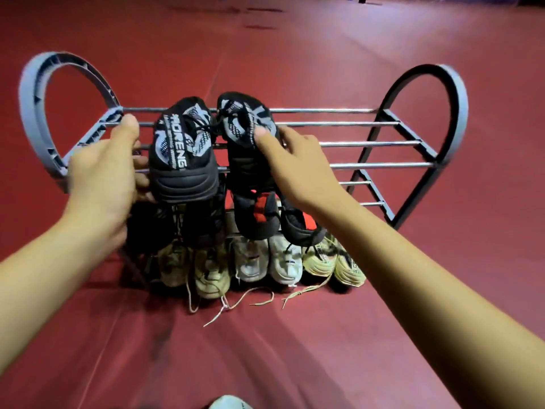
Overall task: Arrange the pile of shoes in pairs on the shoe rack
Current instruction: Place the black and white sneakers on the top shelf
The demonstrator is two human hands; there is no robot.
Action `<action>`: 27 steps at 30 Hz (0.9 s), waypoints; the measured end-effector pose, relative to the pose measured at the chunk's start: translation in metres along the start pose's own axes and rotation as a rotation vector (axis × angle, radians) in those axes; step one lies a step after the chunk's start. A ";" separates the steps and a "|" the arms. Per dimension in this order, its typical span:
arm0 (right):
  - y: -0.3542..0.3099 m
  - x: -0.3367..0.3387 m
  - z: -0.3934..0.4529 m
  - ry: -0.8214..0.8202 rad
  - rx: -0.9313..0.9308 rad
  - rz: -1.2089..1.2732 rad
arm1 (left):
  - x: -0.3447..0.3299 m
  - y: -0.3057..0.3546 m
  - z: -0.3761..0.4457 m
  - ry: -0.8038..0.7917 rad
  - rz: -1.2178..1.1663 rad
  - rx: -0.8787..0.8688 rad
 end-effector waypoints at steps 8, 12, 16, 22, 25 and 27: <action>-0.001 0.007 -0.026 0.018 0.258 -0.143 | 0.011 -0.004 -0.030 -0.218 0.563 -0.584; -0.013 0.002 -0.021 0.002 0.286 -0.196 | 0.001 0.007 -0.028 -0.181 0.659 -0.670; -0.028 0.003 -0.009 0.034 0.284 -0.161 | -0.001 0.010 -0.019 -0.166 0.600 -0.710; -0.042 -0.022 0.003 0.046 0.242 -0.081 | 0.003 0.011 0.008 -0.083 0.667 -0.742; -0.047 -0.042 0.006 0.022 0.238 -0.077 | 0.011 0.009 0.029 -0.023 0.739 -0.699; -0.051 -0.054 0.007 0.004 0.253 -0.096 | 0.013 0.008 0.037 0.015 0.797 -0.686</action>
Point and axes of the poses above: each hand's wrist, its own z-axis towards the middle knuckle, its own x-axis out of the back of the hand, y = z × x, the point moved 6 cm from there along z, towards the middle knuckle, and after that the axes turned 3 degrees about y, right-handed, at the moved point
